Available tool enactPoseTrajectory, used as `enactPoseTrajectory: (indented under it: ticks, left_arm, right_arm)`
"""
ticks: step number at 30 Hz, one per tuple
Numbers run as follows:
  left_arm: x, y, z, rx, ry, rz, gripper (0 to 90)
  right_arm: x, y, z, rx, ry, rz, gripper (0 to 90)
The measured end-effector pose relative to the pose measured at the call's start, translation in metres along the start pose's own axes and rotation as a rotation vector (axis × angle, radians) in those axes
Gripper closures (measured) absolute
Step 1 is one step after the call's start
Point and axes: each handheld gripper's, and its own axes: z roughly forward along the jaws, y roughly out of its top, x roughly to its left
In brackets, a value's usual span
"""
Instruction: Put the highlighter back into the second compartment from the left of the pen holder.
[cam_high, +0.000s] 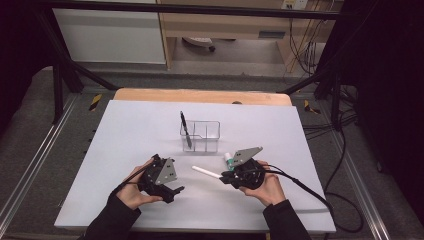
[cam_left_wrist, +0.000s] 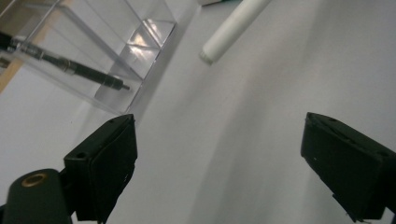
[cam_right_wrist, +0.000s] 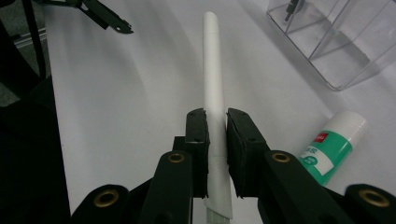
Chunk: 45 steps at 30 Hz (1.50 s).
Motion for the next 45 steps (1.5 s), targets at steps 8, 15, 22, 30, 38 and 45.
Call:
enactPoseTrajectory:
  ticks: [8, 15, 22, 30, 38, 45]
  left_arm:
    - [-0.012, 0.021, 0.011, 0.004, -0.007, 0.132, 16.0]
    - [-0.020, 0.034, 0.021, 0.011, 0.011, 0.239, 24.8]
    - [-0.028, 0.042, 0.026, 0.002, 0.017, 0.334, 35.0]
    - [-0.036, 0.045, 0.032, 0.006, 0.036, 0.425, 48.5]
    - [-0.041, 0.049, 0.035, -0.020, 0.073, 0.491, 62.4]
    - [-0.043, 0.053, 0.035, -0.031, 0.089, 0.513, 70.3]
  right_arm:
    - [0.004, 0.010, 0.002, 0.030, 0.016, -0.017, 79.0]
    - [0.006, 0.018, 0.006, 0.049, 0.028, -0.029, 79.0]
    - [0.010, 0.025, 0.010, 0.074, 0.047, -0.032, 79.0]
    - [0.014, 0.031, 0.013, 0.101, 0.049, -0.041, 79.0]
    - [0.015, 0.032, 0.016, 0.109, 0.046, -0.034, 79.0]
    - [0.015, 0.032, 0.015, 0.110, 0.031, -0.031, 79.0]
